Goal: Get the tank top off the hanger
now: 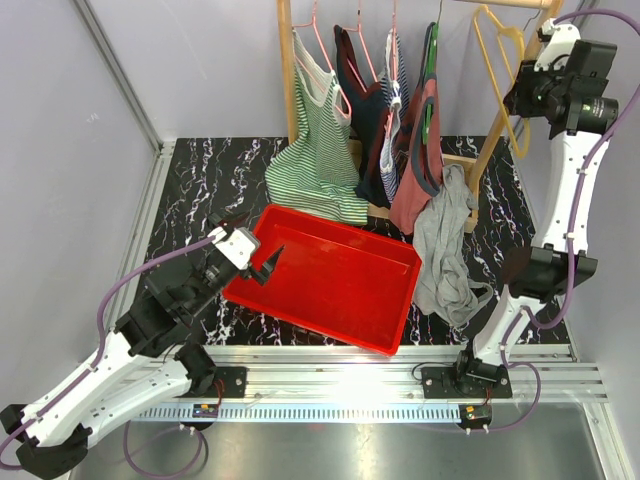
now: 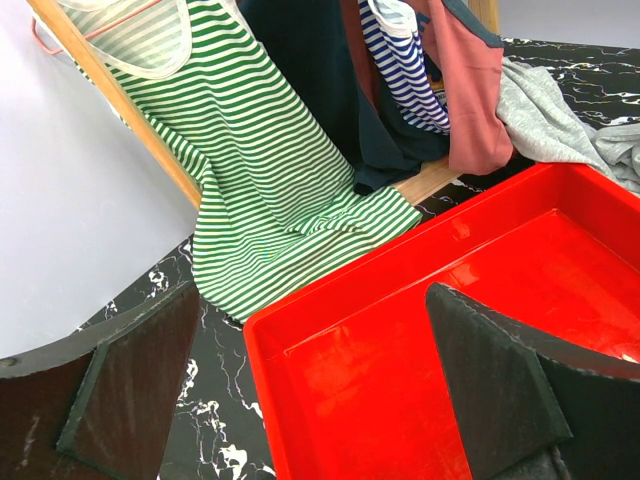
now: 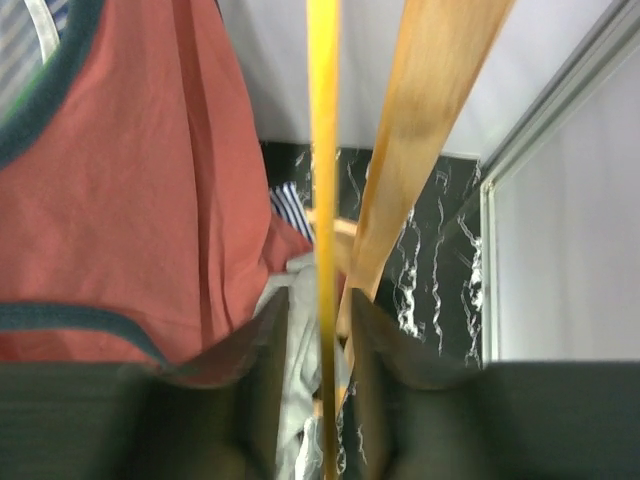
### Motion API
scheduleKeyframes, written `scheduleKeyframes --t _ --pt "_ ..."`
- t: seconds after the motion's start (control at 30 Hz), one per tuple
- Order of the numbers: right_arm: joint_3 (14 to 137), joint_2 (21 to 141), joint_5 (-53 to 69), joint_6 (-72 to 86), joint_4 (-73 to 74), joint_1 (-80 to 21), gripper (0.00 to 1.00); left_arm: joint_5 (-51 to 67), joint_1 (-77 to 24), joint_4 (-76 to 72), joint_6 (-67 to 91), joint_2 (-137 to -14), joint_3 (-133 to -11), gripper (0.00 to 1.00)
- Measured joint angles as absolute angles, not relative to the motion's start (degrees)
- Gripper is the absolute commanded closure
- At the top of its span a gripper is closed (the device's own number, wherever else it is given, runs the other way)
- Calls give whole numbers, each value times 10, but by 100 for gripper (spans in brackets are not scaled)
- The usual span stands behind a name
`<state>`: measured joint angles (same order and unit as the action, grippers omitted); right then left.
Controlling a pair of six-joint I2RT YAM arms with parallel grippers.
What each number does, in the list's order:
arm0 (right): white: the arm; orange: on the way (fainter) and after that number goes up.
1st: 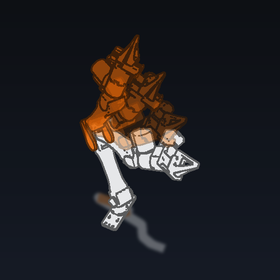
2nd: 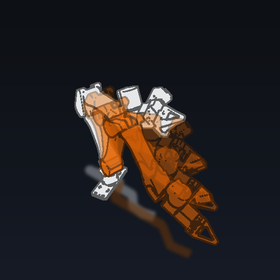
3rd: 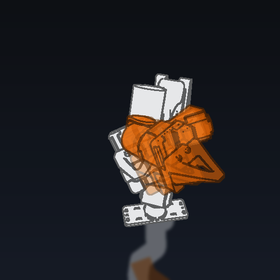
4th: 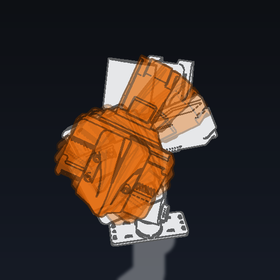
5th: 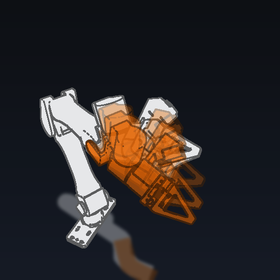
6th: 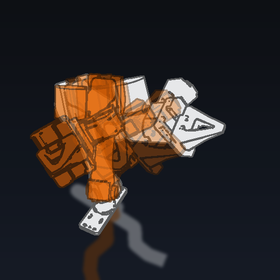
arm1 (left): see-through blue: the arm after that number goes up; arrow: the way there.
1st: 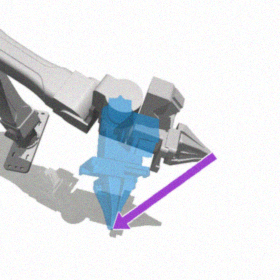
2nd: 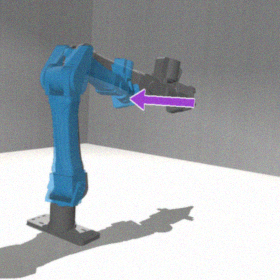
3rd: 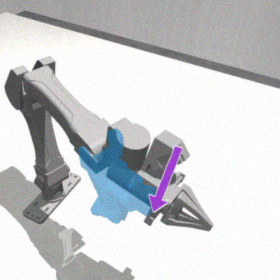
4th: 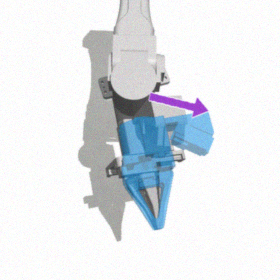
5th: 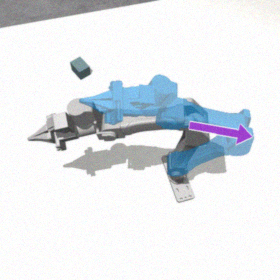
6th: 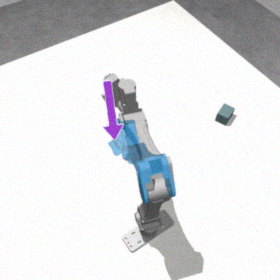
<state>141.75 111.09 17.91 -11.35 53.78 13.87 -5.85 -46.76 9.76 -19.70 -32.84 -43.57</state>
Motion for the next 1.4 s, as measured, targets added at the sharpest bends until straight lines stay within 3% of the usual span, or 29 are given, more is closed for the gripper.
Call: scheduleKeyframes --t 0.03,0.17,0.27,0.37,0.8,1.1,1.4 --pt "1399 1101 178 -120 538 139 47 -58 -468 98 -197 -328 -436 1" --pt "1346 1063 175 -129 532 139 24 -58 -468 98 -197 -328 -436 1" --pt "1301 1018 174 -137 526 139 9 -56 -467 98 -196 -328 -436 1" --pt "1242 955 171 -154 509 139 1 -53 -467 97 -195 -328 -436 1" --pt "977 669 177 -274 477 139 0 -43 -467 98 -190 -345 -436 1" --pt "861 592 195 -325 531 139 0 -38 -467 98 -190 -350 -436 1" --pt "772 542 307 -426 611 139 0 -34 -467 98 -188 -354 -436 1"
